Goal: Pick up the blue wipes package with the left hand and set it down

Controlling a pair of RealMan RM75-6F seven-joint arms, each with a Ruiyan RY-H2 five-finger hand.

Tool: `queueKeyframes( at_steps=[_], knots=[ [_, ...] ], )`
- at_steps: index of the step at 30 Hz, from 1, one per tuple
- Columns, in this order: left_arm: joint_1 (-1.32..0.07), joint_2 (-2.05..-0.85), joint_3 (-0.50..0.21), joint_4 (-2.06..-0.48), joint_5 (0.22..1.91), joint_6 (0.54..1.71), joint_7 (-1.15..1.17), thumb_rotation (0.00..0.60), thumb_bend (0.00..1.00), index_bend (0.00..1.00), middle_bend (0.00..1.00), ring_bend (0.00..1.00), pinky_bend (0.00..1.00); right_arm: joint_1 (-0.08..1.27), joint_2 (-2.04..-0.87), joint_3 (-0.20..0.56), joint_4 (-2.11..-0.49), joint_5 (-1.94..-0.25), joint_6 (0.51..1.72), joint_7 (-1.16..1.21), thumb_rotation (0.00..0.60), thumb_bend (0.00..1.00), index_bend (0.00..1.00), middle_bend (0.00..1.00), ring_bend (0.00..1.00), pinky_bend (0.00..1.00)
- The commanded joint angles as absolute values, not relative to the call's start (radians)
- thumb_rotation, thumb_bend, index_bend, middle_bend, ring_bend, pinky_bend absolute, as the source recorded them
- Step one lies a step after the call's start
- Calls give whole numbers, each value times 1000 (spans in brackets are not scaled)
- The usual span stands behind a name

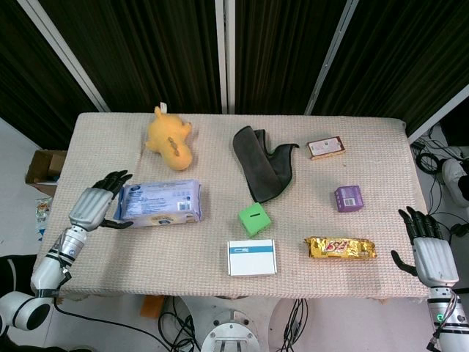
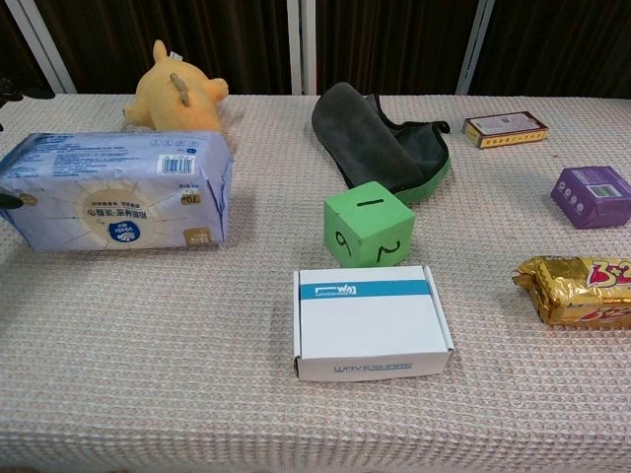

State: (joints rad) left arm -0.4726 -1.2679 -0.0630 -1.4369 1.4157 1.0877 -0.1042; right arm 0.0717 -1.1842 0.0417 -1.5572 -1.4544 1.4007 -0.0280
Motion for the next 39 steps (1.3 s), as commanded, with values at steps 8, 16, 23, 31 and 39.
queueKeyframes(
  at_steps=[8, 16, 23, 31, 39],
  knots=[
    [-474, -1279, -63, -1429, 1418, 1089, -114, 475, 67, 49, 32, 28, 206, 72, -1186, 42, -1545, -1449, 1397, -18, 600, 212, 0, 0, 0, 0],
    [-496, -1299, -72, -1400, 1415, 1050, -189, 468, 64, 49, 41, 27, 207, 72, -1201, 53, -1523, -1433, 1400, -8, 600, 211, 0, 0, 0, 0],
    [-518, -1333, -71, -1350, 1418, 996, -334, 452, 63, 49, 49, 27, 207, 83, -1207, 58, -1515, -1422, 1382, -17, 600, 212, 0, 0, 0, 0],
    [-544, -1379, -70, -1289, 1431, 961, -418, 455, 64, 49, 134, 27, 207, 85, -1205, 57, -1515, -1416, 1373, -18, 600, 212, 0, 0, 0, 0],
    [-568, -1380, -56, -1274, 1461, 938, -481, 600, 157, 82, 401, 34, 208, 83, -1201, 58, -1510, -1416, 1378, -6, 600, 214, 0, 0, 0, 0]
  ],
)
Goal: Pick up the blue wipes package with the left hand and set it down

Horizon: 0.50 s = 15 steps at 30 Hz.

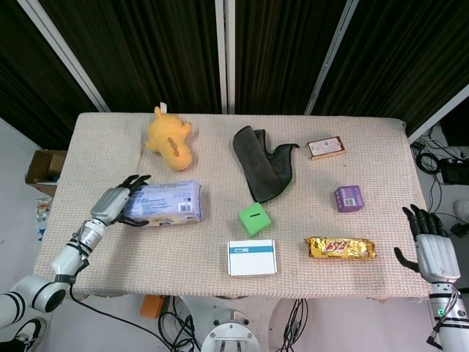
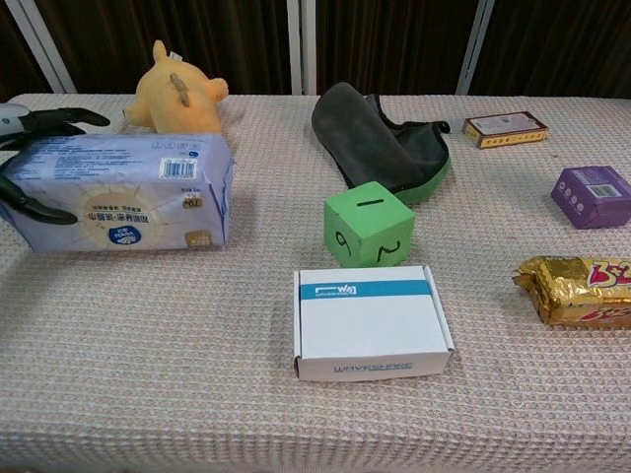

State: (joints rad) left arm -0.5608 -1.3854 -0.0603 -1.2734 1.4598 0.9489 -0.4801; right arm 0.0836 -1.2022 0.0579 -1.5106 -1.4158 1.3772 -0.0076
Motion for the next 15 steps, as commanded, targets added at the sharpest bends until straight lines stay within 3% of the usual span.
queueKeyframes(
  at_steps=[1, 4, 8, 15],
  knots=[
    [-567, -1379, -59, -1276, 1458, 941, -475, 600, 181, 92, 444, 47, 208, 83, -1201, 58, -1509, -1415, 1378, -4, 600, 214, 0, 0, 0, 0],
    [-553, -1377, -77, -1292, 1442, 985, -446, 600, 241, 136, 548, 109, 209, 81, -1199, 57, -1504, -1413, 1377, 4, 600, 213, 0, 0, 0, 0],
    [-537, -1308, -92, -1364, 1457, 1059, -365, 600, 282, 153, 611, 151, 212, 80, -1196, 55, -1503, -1415, 1377, 11, 600, 214, 0, 0, 0, 0],
    [-523, -980, -97, -1691, 1426, 1082, 97, 600, 287, 146, 629, 162, 212, 79, -1198, 52, -1498, -1416, 1373, 21, 600, 214, 0, 0, 0, 0]
  ],
)
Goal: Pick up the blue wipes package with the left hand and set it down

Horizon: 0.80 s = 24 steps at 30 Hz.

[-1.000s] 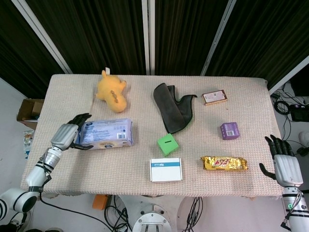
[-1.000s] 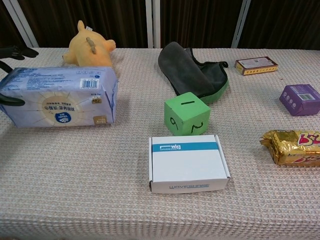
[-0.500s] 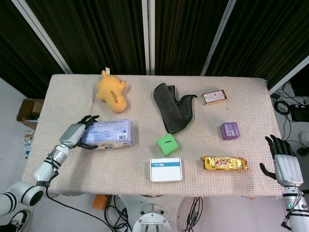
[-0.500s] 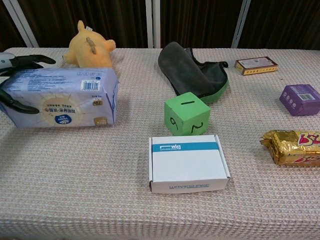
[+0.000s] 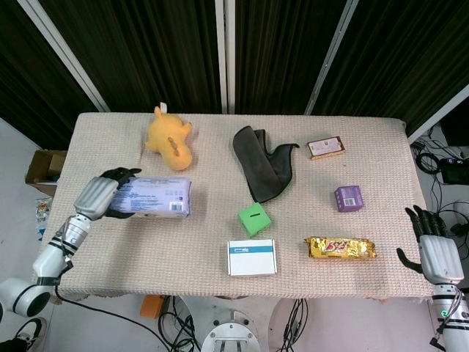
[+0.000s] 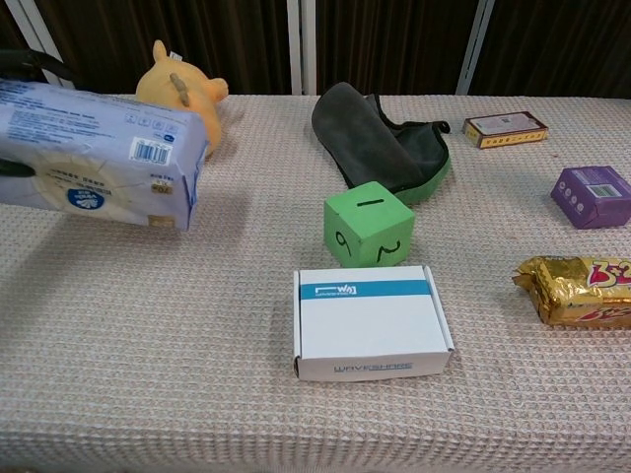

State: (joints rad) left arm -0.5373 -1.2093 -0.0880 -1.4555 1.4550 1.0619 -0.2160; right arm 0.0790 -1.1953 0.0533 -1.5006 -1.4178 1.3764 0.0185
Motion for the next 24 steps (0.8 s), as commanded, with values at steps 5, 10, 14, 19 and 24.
queueKeyframes(
  at_steps=[5, 10, 14, 19, 24],
  knots=[
    [-532, -826, -90, -1920, 1311, 1078, 575, 600, 288, 142, 629, 170, 212, 82, -1212, 45, -1486, -1415, 1358, 25, 600, 214, 0, 0, 0, 0],
    [-558, -842, -73, -2042, 1247, 1140, 1002, 600, 289, 145, 630, 185, 212, 85, -1219, 43, -1476, -1416, 1350, 30, 600, 214, 0, 0, 0, 0],
    [-583, -912, -62, -2036, 1247, 1185, 1243, 600, 289, 148, 636, 185, 212, 82, -1213, 44, -1474, -1413, 1354, 36, 600, 214, 0, 0, 0, 0],
    [-636, -979, -37, -1996, 1211, 1126, 1399, 600, 288, 148, 617, 185, 212, 77, -1206, 47, -1470, -1405, 1355, 43, 600, 214, 0, 0, 0, 0],
    [-677, -1004, -31, -1988, 1130, 1081, 1438, 600, 288, 146, 608, 185, 212, 80, -1214, 44, -1464, -1401, 1342, 43, 600, 214, 0, 0, 0, 0]
  ],
)
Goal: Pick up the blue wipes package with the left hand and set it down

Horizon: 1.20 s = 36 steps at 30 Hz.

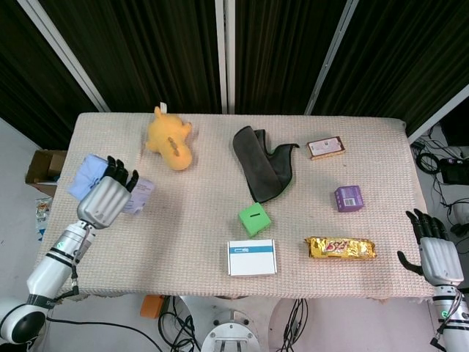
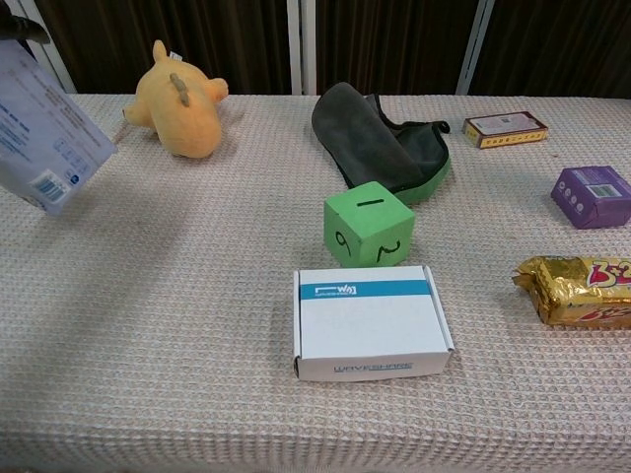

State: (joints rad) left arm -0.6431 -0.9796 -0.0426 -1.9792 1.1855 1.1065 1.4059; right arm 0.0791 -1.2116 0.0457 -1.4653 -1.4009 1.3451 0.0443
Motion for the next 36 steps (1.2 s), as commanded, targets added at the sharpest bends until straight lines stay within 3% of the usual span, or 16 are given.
queueKeyframes(
  at_steps=[1, 8, 12, 14, 18, 22, 29, 36],
  knots=[
    [-683, -1006, -31, -1991, 1112, 1075, 1438, 600, 288, 145, 606, 185, 212, 82, -1215, 44, -1463, -1401, 1339, 41, 600, 214, 0, 0, 0, 0],
    [-726, -1017, -8, -1965, 1089, 1017, 1398, 600, 288, 130, 540, 185, 212, 85, -1216, 45, -1468, -1398, 1334, 30, 600, 214, 0, 0, 0, 0],
    [-732, -1024, -2, -1951, 1101, 1018, 1348, 600, 276, 67, 329, 160, 211, 85, -1213, 46, -1472, -1395, 1333, 24, 600, 214, 0, 0, 0, 0],
    [-732, -1026, -1, -1950, 1115, 1024, 1322, 600, 244, 32, 166, 118, 210, 85, -1212, 46, -1474, -1393, 1331, 22, 600, 214, 0, 0, 0, 0],
    [-727, -1025, 1, -1955, 1154, 1045, 1271, 600, 177, 3, 25, 65, 206, 86, -1212, 48, -1478, -1388, 1329, 18, 600, 213, 0, 0, 0, 0],
    [-726, -1022, 7, -1967, 1172, 1060, 1258, 600, 118, 0, 2, 49, 204, 84, -1219, 53, -1475, -1391, 1345, 14, 600, 219, 0, 0, 0, 0],
    [-708, -971, -5, -2029, 1204, 1116, 1198, 600, 113, 0, 0, 43, 202, 81, -1218, 54, -1472, -1383, 1342, 22, 600, 219, 0, 0, 0, 0],
    [-661, -835, -58, -2094, 1161, 1105, 837, 600, 112, 0, 0, 43, 202, 81, -1220, 53, -1465, -1377, 1333, 26, 600, 219, 0, 0, 0, 0]
  ],
)
